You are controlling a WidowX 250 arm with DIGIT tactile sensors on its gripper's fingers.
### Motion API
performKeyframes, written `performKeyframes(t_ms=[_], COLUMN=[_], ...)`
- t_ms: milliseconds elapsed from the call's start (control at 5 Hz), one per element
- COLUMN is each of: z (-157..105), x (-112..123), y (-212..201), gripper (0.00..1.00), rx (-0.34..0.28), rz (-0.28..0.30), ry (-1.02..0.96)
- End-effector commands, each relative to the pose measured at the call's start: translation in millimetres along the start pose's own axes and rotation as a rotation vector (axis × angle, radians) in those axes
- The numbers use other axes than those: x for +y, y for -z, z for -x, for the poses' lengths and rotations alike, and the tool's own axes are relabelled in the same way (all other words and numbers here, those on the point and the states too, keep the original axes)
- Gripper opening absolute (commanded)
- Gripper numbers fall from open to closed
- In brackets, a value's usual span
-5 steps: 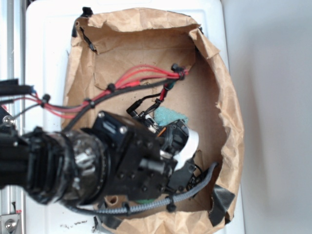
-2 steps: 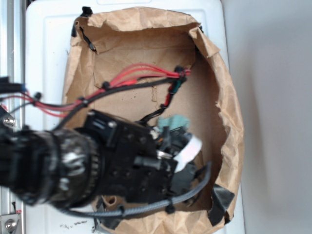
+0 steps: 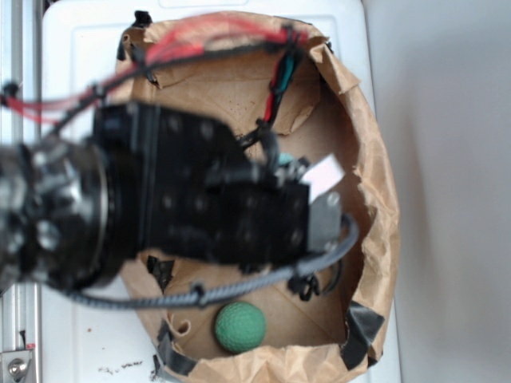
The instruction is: Grab the blue cloth.
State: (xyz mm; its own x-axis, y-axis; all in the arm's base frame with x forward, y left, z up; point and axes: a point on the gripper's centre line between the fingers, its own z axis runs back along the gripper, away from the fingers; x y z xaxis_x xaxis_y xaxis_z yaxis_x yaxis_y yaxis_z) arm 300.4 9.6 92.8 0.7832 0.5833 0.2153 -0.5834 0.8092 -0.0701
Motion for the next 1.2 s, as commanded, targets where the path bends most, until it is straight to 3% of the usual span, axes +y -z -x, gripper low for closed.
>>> performKeyframes(t_ms=[0,200,600,1000], z=[-29.5,-31.2,-39.0,-38.8], x=[28.7,46.9,86.8,84.5], y=[-64.5,-80.4,-96.1,-104.8], gripper=[0.00,0.00,0.00,0.00], rx=[0.015,0.030,-0.060,-0.047], rz=[0.010,0.006,0.080,0.149], ry=[0.112,0.190,0.186,0.195])
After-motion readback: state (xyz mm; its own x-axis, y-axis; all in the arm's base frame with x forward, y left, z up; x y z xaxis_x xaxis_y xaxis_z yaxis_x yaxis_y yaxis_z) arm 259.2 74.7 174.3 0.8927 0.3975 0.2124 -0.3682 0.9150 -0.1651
